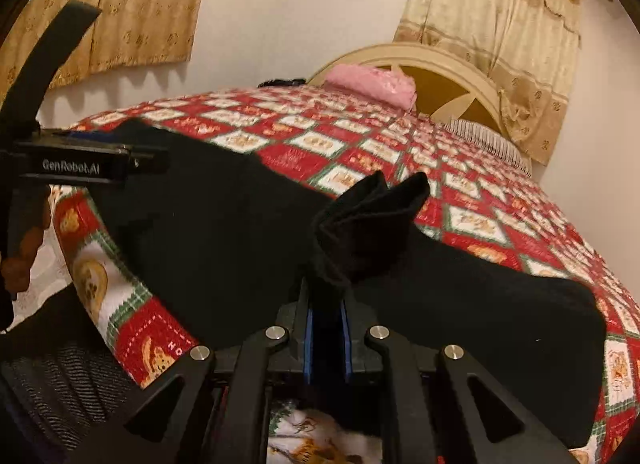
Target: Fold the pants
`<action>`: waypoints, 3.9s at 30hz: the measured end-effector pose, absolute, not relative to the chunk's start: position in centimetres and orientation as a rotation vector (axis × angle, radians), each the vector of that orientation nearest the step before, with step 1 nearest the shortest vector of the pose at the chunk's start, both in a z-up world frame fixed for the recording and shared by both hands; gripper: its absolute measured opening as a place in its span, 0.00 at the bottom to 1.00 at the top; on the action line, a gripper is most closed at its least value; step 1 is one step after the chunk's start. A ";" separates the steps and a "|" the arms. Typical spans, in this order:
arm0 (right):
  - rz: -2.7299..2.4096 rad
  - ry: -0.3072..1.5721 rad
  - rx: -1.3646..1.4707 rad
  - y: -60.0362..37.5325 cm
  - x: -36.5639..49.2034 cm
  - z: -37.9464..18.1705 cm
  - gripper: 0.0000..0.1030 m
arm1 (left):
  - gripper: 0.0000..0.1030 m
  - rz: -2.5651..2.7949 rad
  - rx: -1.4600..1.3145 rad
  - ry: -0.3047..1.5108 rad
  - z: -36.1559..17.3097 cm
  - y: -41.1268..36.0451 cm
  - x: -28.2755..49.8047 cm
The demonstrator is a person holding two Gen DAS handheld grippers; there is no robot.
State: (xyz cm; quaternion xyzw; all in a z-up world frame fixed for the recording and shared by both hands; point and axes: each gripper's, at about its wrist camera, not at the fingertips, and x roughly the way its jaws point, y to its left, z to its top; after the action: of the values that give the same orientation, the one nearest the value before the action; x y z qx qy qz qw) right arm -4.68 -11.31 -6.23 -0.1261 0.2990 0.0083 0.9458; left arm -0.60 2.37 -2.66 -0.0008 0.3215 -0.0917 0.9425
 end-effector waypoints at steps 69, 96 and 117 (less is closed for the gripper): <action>-0.074 0.611 0.626 -39.3 -8.0 -2.3 0.46 | 1.00 -0.552 0.210 0.784 -5.1 -12.8 -1.7; -0.099 0.533 0.441 -36.6 -13.8 -0.3 0.17 | 1.00 -0.591 0.188 0.702 -0.3 -14.2 -3.0; -0.110 0.492 0.384 -32.8 -7.0 -0.9 0.15 | 1.00 -0.457 0.199 0.811 -3.6 -11.9 -0.9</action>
State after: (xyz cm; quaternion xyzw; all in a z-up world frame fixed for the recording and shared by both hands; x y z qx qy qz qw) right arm -7.01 -32.75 -0.87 0.1890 0.2418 -0.0540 0.9502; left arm -0.90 -11.87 -3.57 0.0956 0.3905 -0.2199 0.8889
